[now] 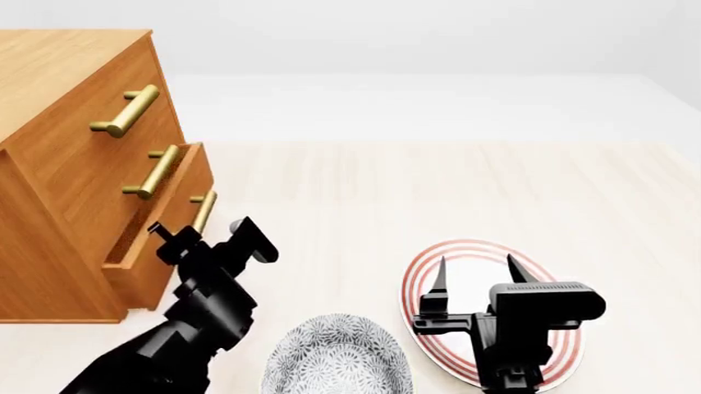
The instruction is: Open the bottom drawer of the cabinet.
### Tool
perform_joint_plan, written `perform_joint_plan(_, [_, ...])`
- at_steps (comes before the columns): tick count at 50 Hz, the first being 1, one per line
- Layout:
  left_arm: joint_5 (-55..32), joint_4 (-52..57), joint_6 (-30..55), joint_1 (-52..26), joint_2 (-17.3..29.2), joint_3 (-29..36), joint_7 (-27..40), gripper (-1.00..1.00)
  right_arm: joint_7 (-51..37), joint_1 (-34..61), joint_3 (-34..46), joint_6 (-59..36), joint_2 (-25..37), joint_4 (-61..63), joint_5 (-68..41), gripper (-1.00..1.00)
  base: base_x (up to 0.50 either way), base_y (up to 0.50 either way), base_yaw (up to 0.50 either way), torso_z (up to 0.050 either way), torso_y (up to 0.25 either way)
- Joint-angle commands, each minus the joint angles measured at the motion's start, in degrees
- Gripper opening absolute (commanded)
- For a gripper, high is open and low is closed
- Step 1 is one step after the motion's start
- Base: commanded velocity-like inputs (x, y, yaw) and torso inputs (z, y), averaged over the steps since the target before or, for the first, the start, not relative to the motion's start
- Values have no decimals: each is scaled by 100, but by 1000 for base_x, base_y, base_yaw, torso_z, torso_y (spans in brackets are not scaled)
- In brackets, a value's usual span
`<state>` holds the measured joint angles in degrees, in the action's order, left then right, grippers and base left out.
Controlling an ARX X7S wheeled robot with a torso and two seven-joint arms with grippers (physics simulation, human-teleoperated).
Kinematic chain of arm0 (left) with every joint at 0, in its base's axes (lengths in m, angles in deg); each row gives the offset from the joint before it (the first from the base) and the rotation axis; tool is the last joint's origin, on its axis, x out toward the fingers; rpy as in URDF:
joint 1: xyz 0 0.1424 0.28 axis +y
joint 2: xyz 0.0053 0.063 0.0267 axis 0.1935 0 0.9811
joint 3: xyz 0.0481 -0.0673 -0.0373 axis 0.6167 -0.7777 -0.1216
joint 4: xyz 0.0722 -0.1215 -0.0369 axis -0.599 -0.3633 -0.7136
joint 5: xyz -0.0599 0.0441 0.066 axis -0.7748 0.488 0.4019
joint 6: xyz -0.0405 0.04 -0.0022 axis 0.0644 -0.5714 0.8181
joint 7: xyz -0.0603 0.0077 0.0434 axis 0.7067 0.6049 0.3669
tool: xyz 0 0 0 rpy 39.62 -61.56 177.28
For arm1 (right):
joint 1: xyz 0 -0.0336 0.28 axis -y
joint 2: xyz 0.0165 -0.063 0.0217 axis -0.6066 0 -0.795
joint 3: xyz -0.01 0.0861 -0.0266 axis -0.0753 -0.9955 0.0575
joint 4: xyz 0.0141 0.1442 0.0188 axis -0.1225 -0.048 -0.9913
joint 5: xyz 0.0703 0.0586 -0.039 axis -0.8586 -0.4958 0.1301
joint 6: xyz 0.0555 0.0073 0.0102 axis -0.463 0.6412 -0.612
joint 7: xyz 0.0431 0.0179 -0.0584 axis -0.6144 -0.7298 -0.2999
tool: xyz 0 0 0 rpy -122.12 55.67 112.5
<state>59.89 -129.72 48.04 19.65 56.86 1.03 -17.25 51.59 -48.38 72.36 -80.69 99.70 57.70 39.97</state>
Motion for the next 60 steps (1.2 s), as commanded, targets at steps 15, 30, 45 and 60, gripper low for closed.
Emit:
perform_joint_plan(15, [332,2686,1261,50,169,809,60,-100,-31,-29,6,128,43,-84,-81,100,1,0,-3,0,2])
perform_joint_plan(30, [318,2621,1240,-6,152,802,57,-100,-65,-13,43,112,76,-50,-100,100,1,0,-1,0,4])
perform_joint_plan(45, [261,4556,2138,211,682,853,-7,100,-96,-4,58,136,94,-78,-132,100,-1,0,0,1,4])
perform_joint_plan(60, [-56,5624,2253,119,961,35,-30,100,-120,-9,89,179,108,-106,-157,100,0,0,0,0,1])
